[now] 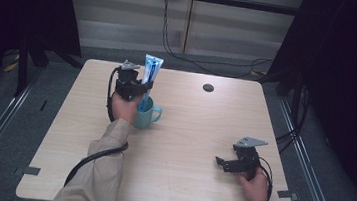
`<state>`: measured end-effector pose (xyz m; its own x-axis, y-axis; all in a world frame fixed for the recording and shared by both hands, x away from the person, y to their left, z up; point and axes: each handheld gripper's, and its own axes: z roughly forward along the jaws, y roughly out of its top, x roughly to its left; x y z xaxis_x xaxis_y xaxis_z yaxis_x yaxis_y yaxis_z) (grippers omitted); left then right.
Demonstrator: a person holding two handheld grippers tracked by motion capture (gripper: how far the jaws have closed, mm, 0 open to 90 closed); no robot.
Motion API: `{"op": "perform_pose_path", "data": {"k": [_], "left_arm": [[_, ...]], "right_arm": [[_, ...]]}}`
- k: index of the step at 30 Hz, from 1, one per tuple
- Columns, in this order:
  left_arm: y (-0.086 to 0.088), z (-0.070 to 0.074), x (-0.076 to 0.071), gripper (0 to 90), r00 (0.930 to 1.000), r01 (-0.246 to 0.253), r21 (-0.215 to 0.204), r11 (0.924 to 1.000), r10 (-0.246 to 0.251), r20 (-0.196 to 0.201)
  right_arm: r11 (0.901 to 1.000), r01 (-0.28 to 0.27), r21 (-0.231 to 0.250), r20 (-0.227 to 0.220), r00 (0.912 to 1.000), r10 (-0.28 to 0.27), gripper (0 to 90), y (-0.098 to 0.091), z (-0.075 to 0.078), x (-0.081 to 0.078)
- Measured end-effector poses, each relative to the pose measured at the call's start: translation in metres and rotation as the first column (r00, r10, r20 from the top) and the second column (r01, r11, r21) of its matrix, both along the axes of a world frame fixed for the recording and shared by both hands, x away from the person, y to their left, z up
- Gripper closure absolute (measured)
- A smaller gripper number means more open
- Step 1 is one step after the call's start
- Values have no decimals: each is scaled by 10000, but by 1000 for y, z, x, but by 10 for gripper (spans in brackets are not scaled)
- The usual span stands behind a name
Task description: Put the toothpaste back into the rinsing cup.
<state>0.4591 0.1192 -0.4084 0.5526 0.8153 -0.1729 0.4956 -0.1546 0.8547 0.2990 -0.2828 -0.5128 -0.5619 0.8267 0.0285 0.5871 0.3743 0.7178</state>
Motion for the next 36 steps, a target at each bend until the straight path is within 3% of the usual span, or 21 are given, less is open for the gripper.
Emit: {"op": "perform_pose_path", "data": {"k": [12,21,26,33,36], "left_arm": [[1,1,-2,716,9999,131,113,9999,-129,-109],[5,-5,-9,725,9995,-5,-145,9999,10,310],[7,-7,-12,718,9995,-20,-217,9998,27,305],[6,-4,-15,712,9997,246,370,9990,-248,56],[7,-3,-14,705,9991,313,587,9978,-295,-311]], "right_arm": [[10000,-5,-8,4,10000,5,105,0,0,0],[10000,-4,-6,2,10000,4,105,0,0,0],[10000,1,-6,1,10000,-1,105,0,0,0],[10000,1,-11,2,10000,-1,105,0,0,0],[10000,4,-11,-1,10000,-4,105,0,0,0]]}}
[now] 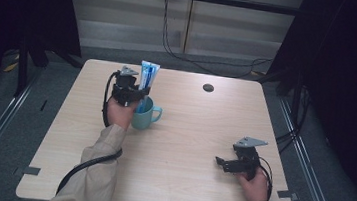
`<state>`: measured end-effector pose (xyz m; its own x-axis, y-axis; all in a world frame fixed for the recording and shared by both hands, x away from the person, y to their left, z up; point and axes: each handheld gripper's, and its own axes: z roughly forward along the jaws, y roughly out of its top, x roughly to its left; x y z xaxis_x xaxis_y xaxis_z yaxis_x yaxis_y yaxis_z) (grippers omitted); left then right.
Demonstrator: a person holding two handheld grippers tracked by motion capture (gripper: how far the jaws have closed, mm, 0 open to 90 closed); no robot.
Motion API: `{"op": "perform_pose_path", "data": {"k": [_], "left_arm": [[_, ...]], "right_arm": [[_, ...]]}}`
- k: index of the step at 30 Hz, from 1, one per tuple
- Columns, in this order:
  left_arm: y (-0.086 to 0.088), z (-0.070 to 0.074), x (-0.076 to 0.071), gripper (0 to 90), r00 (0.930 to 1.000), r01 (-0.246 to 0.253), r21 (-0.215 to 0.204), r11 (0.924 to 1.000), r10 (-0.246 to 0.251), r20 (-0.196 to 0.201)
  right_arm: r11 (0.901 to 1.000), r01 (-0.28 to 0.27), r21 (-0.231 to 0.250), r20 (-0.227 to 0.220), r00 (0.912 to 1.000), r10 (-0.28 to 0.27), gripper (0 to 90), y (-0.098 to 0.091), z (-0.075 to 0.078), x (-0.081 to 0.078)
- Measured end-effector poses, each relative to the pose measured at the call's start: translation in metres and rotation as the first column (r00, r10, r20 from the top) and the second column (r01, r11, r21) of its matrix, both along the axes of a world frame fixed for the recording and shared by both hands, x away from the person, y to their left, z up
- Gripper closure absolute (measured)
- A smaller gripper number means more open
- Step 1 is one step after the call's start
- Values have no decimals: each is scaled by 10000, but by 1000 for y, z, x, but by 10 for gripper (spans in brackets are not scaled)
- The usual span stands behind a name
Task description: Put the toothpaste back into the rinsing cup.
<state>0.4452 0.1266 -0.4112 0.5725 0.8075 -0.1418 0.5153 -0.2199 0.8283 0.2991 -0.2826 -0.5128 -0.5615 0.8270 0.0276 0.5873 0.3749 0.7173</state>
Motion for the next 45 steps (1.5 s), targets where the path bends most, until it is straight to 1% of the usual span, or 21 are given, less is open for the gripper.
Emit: {"op": "perform_pose_path", "data": {"k": [1,2,3,6,8,10,14,15,20,22,26,28,29,30,31,35,40,42,43,45], "left_arm": [[0,0,0,703,10000,0,0,10000,0,0],[1,0,0,703,10000,-11,98,10000,11,-35],[2,-1,0,702,9998,-83,190,9998,87,-189],[3,-3,0,709,9998,-4,136,9999,7,-202],[3,-3,0,709,9996,44,106,9999,-41,-288],[2,-3,-1,709,9997,36,180,9998,-31,-255],[2,-4,-5,706,9999,-13,181,9998,16,-155],[3,-4,-6,705,9999,1,243,9997,2,-155],[4,-4,-11,699,10000,-44,221,9997,45,-53],[5,-3,-13,695,10000,23,294,9996,-23,-6],[4,-3,-14,667,9999,129,216,9997,-128,-30],[4,-1,-15,656,9999,114,153,9998,-115,56],[4,2,-14,614,9999,141,102,9998,-141,46],[3,3,-14,603,9998,181,156,9997,-181,15],[2,4,-13,590,9998,184,326,9993,-183,-22],[3,4,-14,584,9998,208,379,9991,-206,-72],[5,3,-15,503,10000,40,464,9989,-37,-67],[5,3,-16,496,9999,32,435,9990,-27,-102],[5,4,-16,470,9999,38,453,9990,-31,-149],[5,5,-16,461,9998,74,536,9985,-65,-164]], "right_arm": [[10000,0,0,0,10000,0,105,0,0,0],[10000,1,-1,-1,10000,-1,105,0,0,0],[10000,1,1,-1,10000,-1,105,0,0,0],[10000,40,11,-42,10000,-40,105,0,0,0],[10000,53,17,-56,10000,-53,105,0,0,0],[10000,53,19,-53,10000,-53,105,0,0,0],[10000,54,21,-57,10000,-54,105,0,0,0],[10000,56,22,-58,10000,-56,105,0,0,0],[10000,55,19,-54,10000,-55,105,0,0,0],[10000,54,20,-54,10000,-54,105,0,0,0],[10000,54,18,-55,10000,-54,105,0,0,0],[10000,53,16,-56,10000,-53,105,0,0,0],[10000,54,17,-55,10000,-54,105,0,0,0],[10000,54,14,-52,10000,-54,105,0,0,0],[10000,57,16,-55,10000,-57,105,0,0,0],[10000,63,20,-59,10000,-63,105,0,0,0],[10000,63,20,-60,10000,-63,105,0,0,0],[10000,62,20,-60,10000,-62,105,0,0,0],[10000,61,20,-60,10000,-61,105,0,0,0],[10000,61,22,-59,10000,-61,105,0,0,0]]}}
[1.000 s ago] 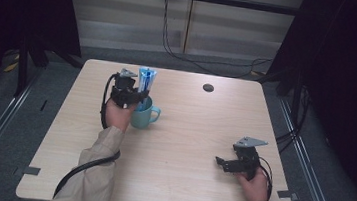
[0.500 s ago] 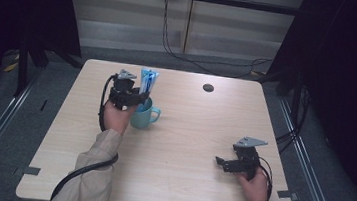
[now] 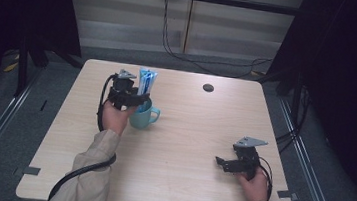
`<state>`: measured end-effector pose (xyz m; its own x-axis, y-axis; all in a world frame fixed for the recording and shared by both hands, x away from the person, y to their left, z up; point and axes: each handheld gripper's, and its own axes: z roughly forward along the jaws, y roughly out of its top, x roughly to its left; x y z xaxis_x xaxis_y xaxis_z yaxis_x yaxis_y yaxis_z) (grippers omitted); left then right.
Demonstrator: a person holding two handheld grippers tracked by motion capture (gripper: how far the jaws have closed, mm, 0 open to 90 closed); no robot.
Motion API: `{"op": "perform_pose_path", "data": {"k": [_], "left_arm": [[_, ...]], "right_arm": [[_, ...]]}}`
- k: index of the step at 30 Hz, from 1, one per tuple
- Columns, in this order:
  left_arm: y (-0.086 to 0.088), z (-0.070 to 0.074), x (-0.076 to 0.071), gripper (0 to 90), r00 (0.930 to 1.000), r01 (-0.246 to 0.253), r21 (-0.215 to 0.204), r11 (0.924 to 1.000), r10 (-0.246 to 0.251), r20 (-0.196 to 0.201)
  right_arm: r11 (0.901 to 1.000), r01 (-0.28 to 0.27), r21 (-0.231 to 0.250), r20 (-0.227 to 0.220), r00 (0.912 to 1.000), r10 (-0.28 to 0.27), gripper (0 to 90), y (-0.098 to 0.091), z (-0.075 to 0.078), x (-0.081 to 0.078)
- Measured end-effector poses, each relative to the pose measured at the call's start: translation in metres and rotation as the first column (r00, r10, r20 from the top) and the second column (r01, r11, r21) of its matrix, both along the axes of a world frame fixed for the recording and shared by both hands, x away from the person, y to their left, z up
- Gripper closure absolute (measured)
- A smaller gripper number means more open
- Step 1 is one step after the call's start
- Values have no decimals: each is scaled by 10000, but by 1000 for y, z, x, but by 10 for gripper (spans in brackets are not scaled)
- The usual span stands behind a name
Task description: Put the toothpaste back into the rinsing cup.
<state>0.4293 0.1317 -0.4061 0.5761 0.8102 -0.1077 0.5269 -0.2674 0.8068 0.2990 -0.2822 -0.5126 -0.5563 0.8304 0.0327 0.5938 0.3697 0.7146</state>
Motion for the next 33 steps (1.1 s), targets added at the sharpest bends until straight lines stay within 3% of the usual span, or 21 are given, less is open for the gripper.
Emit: {"op": "perform_pose_path", "data": {"k": [10,12,16,33], "left_arm": [[2,5,-2,264,9999,54,401,9992,-50,-90],[4,6,-4,258,9999,60,184,9998,-57,-139],[7,7,-6,227,9998,73,353,9994,-66,-178],[17,11,-13,193,9998,-27,304,9995,33,-188]], "right_arm": [[10000,6,1,-1,10000,-6,105,0,0,0],[10000,-5,-9,6,10000,5,105,0,0,0],[10000,-19,-17,17,10000,19,105,0,0,0],[10000,-9,-12,7,10000,9,105,0,0,0]]}}
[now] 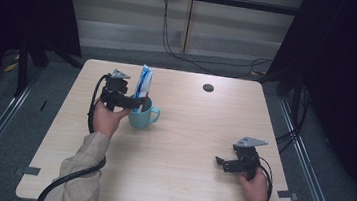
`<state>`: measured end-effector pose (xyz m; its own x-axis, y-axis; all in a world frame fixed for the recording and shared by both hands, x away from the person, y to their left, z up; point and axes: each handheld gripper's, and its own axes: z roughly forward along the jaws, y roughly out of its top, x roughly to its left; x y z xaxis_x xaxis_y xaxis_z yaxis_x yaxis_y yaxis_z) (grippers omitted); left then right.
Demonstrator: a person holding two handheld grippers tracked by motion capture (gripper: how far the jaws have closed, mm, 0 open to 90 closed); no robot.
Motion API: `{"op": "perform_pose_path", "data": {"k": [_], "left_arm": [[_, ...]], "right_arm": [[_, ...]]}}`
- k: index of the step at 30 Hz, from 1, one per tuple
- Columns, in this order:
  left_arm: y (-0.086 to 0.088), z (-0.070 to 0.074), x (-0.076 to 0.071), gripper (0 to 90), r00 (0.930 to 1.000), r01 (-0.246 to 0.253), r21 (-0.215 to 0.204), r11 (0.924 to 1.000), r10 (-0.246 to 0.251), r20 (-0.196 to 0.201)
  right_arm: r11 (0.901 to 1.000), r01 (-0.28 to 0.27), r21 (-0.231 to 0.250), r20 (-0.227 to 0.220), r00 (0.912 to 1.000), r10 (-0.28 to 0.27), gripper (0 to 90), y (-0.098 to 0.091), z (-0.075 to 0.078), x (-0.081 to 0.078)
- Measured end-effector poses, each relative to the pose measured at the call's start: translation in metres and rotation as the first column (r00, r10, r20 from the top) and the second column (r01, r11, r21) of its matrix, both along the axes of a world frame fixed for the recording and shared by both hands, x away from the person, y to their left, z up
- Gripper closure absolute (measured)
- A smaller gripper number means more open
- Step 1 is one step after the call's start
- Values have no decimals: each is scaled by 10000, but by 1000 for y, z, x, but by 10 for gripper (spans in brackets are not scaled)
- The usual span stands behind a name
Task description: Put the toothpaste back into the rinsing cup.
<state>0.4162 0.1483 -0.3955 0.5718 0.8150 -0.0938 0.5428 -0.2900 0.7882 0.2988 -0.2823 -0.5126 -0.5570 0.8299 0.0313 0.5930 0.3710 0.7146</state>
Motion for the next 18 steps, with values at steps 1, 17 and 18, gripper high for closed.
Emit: {"op": "perform_pose_path", "data": {"k": [1,17,18], "left_arm": [[0,0,0,189,10000,0,0,10000,0,0],[20,-2,-20,154,9998,47,-240,9997,-51,-181],[22,-3,-21,154,9997,57,-297,9995,-64,-240]], "right_arm": [[10000,0,0,0,10000,0,105,0,0,0],[10000,-1,-2,1,10000,1,105,0,0,0],[10000,-1,1,-2,10000,1,105,0,0,0]]}}
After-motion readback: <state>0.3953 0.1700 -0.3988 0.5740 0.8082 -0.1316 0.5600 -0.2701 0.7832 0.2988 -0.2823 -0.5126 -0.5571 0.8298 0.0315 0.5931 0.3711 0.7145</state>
